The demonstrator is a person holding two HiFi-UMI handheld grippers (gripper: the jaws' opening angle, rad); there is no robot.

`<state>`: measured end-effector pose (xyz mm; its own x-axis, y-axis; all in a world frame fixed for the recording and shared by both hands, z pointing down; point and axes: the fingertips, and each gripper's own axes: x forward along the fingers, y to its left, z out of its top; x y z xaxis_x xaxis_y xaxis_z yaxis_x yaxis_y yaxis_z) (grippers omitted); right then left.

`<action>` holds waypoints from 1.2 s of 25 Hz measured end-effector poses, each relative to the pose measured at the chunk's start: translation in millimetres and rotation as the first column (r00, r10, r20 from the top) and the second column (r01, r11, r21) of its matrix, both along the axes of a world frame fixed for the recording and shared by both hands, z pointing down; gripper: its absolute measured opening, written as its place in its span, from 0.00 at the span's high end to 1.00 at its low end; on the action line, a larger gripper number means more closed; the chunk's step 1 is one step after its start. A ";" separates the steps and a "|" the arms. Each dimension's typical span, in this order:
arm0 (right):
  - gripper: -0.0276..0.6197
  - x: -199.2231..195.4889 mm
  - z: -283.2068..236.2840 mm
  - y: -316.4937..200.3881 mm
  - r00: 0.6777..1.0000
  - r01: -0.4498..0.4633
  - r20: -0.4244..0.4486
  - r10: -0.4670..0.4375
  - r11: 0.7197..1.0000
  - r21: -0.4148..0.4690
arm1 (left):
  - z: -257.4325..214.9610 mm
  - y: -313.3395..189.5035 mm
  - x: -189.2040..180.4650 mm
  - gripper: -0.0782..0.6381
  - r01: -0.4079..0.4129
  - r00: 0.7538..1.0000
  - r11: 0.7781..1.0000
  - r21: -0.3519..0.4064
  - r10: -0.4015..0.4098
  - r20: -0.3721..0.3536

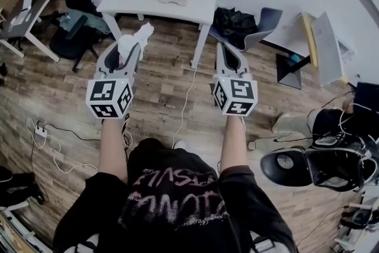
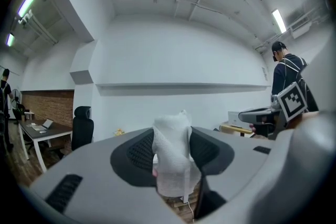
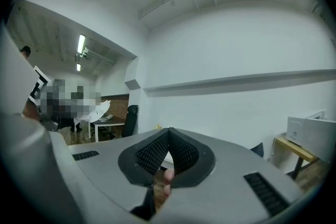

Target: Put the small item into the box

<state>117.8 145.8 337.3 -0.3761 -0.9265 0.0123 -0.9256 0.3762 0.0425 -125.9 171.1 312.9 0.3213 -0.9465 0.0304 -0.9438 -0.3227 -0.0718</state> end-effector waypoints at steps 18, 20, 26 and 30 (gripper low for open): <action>0.94 11.0 4.6 -111.9 1.000 -0.001 0.011 0.001 0.999 -0.039 | 4.1 -109.9 12.3 0.64 0.004 1.000 0.999 -0.042 -0.004 0.006; 0.94 8.4 7.0 -127.6 1.000 -0.003 0.012 0.003 0.999 -0.043 | 7.9 -125.2 10.7 0.64 0.001 1.000 0.999 -0.048 0.000 0.010; 0.94 -9.0 17.1 -183.0 1.000 -0.011 0.008 0.012 0.998 -0.057 | 17.2 -181.3 -6.2 0.64 -0.006 1.000 0.998 -0.057 0.007 0.010; 0.94 -26.4 13.2 -225.3 0.999 -0.021 0.023 0.022 0.998 -0.060 | 16.2 -226.3 -22.3 0.64 -0.025 1.000 0.998 -0.059 0.026 0.012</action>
